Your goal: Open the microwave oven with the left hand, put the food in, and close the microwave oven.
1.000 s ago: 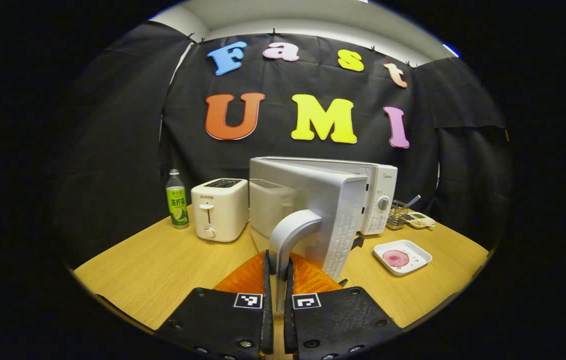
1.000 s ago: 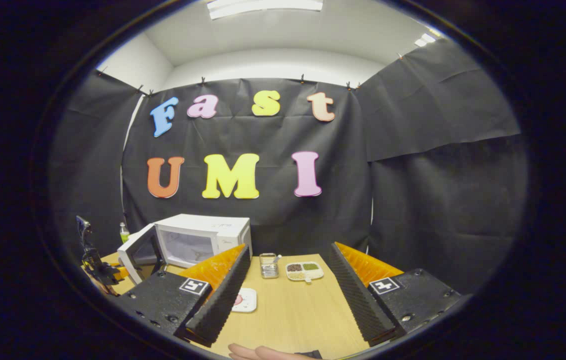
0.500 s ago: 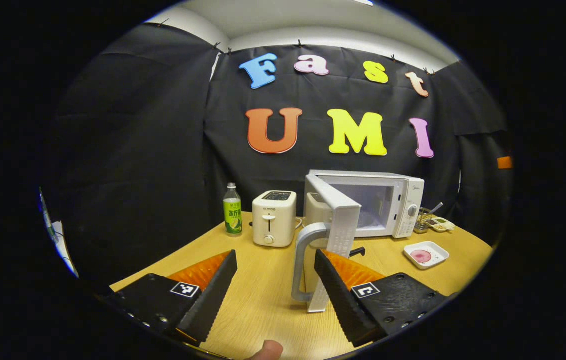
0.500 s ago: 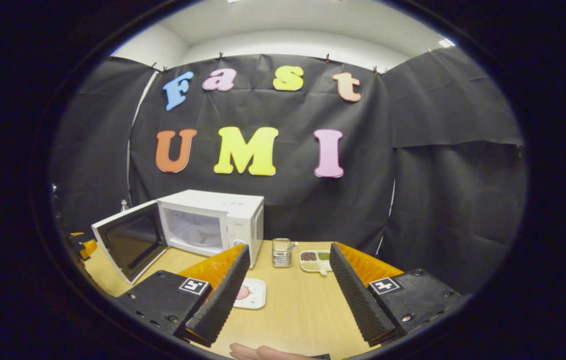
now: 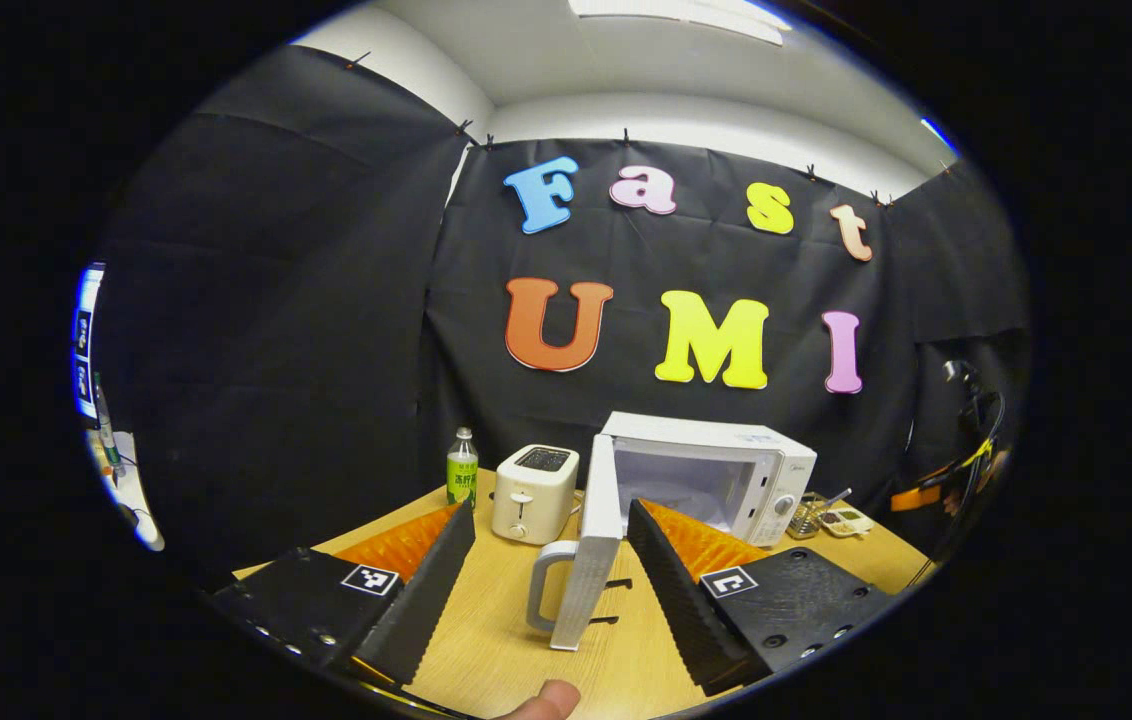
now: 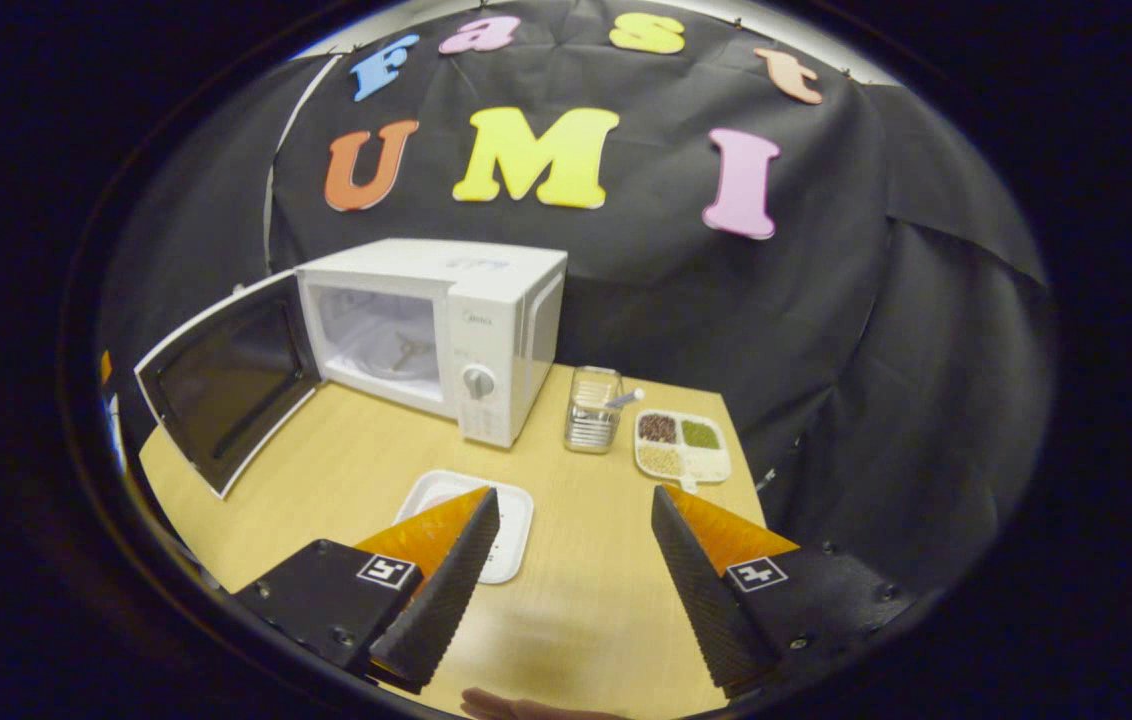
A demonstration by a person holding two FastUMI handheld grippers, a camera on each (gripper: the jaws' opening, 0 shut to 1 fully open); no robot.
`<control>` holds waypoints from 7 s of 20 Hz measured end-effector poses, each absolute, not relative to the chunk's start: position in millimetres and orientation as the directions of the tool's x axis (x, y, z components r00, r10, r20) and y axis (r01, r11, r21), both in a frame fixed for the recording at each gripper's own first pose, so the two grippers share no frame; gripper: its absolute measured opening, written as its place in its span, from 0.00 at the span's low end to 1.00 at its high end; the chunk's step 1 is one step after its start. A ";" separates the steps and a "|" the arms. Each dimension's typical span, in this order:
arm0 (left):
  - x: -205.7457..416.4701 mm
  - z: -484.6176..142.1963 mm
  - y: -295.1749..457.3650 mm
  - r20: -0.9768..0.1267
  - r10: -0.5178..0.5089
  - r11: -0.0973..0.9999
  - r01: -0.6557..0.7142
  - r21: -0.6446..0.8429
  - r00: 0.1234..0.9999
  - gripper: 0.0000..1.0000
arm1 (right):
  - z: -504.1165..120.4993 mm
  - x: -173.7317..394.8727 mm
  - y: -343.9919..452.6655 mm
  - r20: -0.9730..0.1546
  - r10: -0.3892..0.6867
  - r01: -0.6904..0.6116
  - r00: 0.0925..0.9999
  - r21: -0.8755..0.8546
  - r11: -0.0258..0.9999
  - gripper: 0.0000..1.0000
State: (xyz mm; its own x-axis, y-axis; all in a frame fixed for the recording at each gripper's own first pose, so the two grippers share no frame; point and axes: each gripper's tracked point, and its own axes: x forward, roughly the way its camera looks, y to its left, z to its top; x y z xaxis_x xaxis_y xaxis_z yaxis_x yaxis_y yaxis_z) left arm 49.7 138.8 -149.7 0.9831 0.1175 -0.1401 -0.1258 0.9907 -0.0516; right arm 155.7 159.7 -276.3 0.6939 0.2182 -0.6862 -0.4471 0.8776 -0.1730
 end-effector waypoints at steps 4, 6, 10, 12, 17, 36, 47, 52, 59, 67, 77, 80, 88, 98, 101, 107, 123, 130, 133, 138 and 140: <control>48.2 -124.6 121.9 -0.111 0.135 0.988 -0.142 -0.057 0.985 0.93 | -347.4 169.8 156.9 -0.845 0.209 -0.479 0.491 -0.061 0.876 0.96; 48.5 -116.1 114.6 -0.109 0.136 0.986 -0.145 -0.078 0.985 0.93 | -381.2 171.5 162.6 -0.899 0.224 -0.465 0.377 0.026 0.885 0.89; 51.4 -105.8 106.9 -0.092 0.149 0.985 -0.156 -0.079 0.985 0.94 | -418.6 169.7 185.7 -0.932 0.288 -0.453 0.219 0.164 0.876 0.77; 51.9 -107.3 101.9 -0.096 0.151 0.986 -0.157 -0.060 0.984 0.94 | -424.9 171.5 191.9 -0.933 0.316 -0.444 0.173 0.213 0.870 0.82; 54.4 -106.9 96.0 -0.090 0.148 0.989 -0.149 -0.004 0.985 0.94 | -442.9 165.0 208.5 -0.923 0.384 -0.324 0.007 0.361 0.874 0.39; 49.5 -113.8 78.7 -0.100 0.120 0.993 -0.120 0.009 0.988 0.93 | -460.8 161.9 197.7 -0.824 0.509 -0.214 -0.249 0.559 0.801 0.04; 38.2 -115.6 66.4 -0.084 0.055 0.998 -0.051 0.045 0.995 0.93 | -461.0 157.1 208.3 -0.745 0.651 -0.077 -0.145 0.665 0.743 0.04; 32.6 -117.1 76.5 -0.084 0.047 0.998 -0.043 0.040 0.995 0.93 | -458.9 161.7 206.8 -0.743 0.666 -0.002 -0.067 0.668 0.745 0.04; 23.4 -118.5 94.2 -0.085 0.043 0.998 -0.038 0.056 0.995 0.93 | -442.0 204.4 199.6 -0.743 0.669 0.066 -0.004 0.667 0.742 0.04; 18.6 -128.8 112.0 -0.105 0.049 0.998 -0.045 0.038 0.993 0.93 | -432.9 226.2 269.2 -0.712 0.682 0.161 0.165 0.702 0.694 0.04; 23.6 -146.0 131.1 -0.137 0.053 0.999 -0.051 0.016 0.989 0.93 | -427.3 298.5 346.1 -0.597 0.584 0.403 0.551 0.803 0.440 0.03; 24.8 -150.9 135.8 -0.147 0.054 0.999 -0.054 0.003 0.988 0.93 | -423.5 323.1 375.2 -0.554 0.550 0.433 0.625 0.832 0.347 0.04; 34.2 -172.8 146.0 -0.191 0.050 0.998 -0.054 -0.016 0.980 0.93 | -441.1 399.1 413.7 -0.503 0.370 0.439 0.781 0.864 0.246 0.04; 43.5 -200.1 150.7 -0.231 0.042 0.998 -0.052 -0.037 0.972 0.93 | -463.3 422.2 423.4 -0.507 0.299 0.409 0.808 0.849 0.334 0.08; 42.5 -205.2 151.4 -0.236 0.040 0.997 -0.053 -0.051 0.971 0.93 | -461.6 427.1 420.5 -0.501 0.275 0.379 0.821 0.837 0.394 0.11; 38.3 -209.4 154.6 -0.248 0.062 0.996 -0.076 -0.049 0.967 0.94 | -457.2 421.8 431.3 -0.442 0.337 0.234 0.831 0.828 0.509 0.20; 15.0 -181.4 146.7 -0.165 0.071 0.997 -0.070 0.015 0.984 0.93 | -349.6 316.9 334.2 -0.311 0.487 -0.239 0.817 0.585 0.775 1.00; 21.3 -186.7 169.3 -0.186 0.122 0.992 -0.114 0.051 0.975 0.93 | -239.6 273.2 229.1 -0.197 0.476 -0.387 0.857 0.362 0.848 0.99; 27.4 -191.1 186.3 -0.181 0.135 0.991 -0.136 0.008 0.974 0.93 | -203.9 254.0 184.8 -0.167 0.428 -0.388 0.888 0.225 0.894 1.00; 42.7 -196.3 203.9 -0.142 0.103 0.995 -0.102 0.009 0.985 0.65 | -155.7 207.8 137.4 -0.114 0.395 -0.386 0.912 0.093 0.918 1.00; 45.5 -196.8 208.6 -0.131 0.098 0.995 -0.093 0.042 0.986 0.62 | -140.9 190.2 124.4 -0.102 0.390 -0.383 0.915 0.079 0.920 1.00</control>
State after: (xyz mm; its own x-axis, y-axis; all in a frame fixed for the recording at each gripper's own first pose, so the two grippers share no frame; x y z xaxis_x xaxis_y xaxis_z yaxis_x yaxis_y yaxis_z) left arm 45.5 208.6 -196.8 0.9865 0.0978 -0.1315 -0.0931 0.9948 0.0418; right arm 190.2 124.4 -140.9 0.9152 0.3900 -0.1017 -0.3833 0.9202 0.0792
